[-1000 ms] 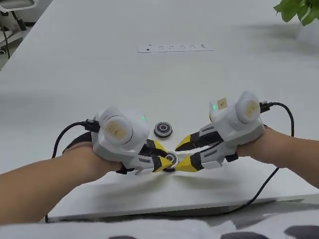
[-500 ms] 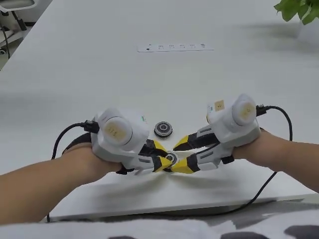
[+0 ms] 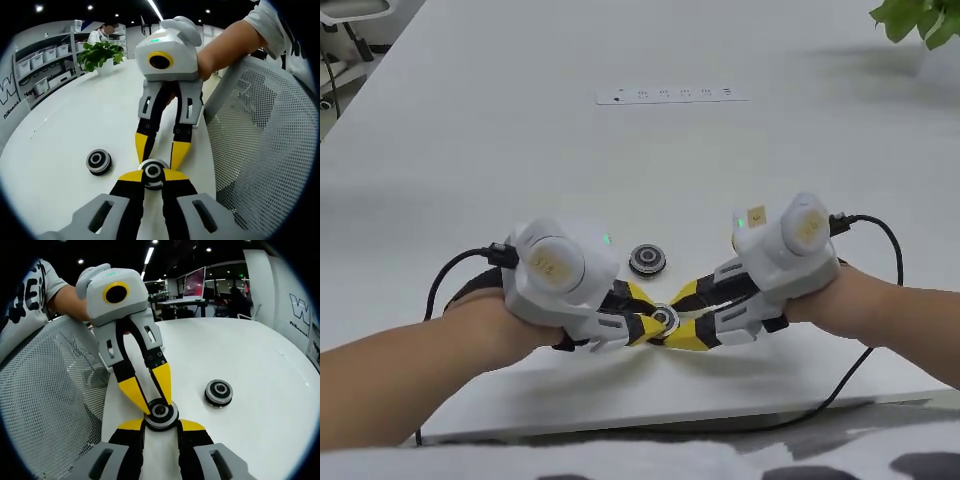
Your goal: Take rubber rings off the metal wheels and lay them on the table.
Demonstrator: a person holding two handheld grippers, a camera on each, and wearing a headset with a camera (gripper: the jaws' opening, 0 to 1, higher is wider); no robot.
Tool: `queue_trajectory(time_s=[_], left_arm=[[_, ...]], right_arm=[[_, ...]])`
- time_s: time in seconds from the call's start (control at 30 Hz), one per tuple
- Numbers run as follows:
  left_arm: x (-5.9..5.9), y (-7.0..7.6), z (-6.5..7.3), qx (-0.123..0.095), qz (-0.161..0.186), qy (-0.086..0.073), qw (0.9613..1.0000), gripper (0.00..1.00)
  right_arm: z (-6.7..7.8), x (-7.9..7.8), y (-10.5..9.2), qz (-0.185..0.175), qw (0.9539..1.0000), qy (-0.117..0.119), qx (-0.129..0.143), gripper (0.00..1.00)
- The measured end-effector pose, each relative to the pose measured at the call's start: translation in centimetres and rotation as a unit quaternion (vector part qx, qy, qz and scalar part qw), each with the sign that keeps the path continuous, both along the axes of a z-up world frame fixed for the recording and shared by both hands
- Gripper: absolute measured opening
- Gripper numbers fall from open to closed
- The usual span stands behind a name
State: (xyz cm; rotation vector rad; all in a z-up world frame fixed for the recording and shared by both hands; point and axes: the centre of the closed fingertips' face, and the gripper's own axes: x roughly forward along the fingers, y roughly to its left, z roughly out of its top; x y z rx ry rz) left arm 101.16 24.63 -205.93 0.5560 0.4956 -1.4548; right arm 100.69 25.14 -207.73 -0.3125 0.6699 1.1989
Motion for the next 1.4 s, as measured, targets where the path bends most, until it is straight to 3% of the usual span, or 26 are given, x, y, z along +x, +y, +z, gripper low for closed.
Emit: queue_trajectory(time_s=[0.87,1.4], left_arm=[[0.05,-0.05,-0.05,0.001,0.001,-0.004,1.0,0.07],[0.03,-0.02,-0.04,-0.001,0.004,-0.003,1.0,0.07]], right_arm=[[0.13,-0.3,-0.62,0.01,0.9995,-0.019,-0.022,0.16],[0.09,-0.25,-0.92,0.002,0.9998,-0.01,-0.018,0.11]])
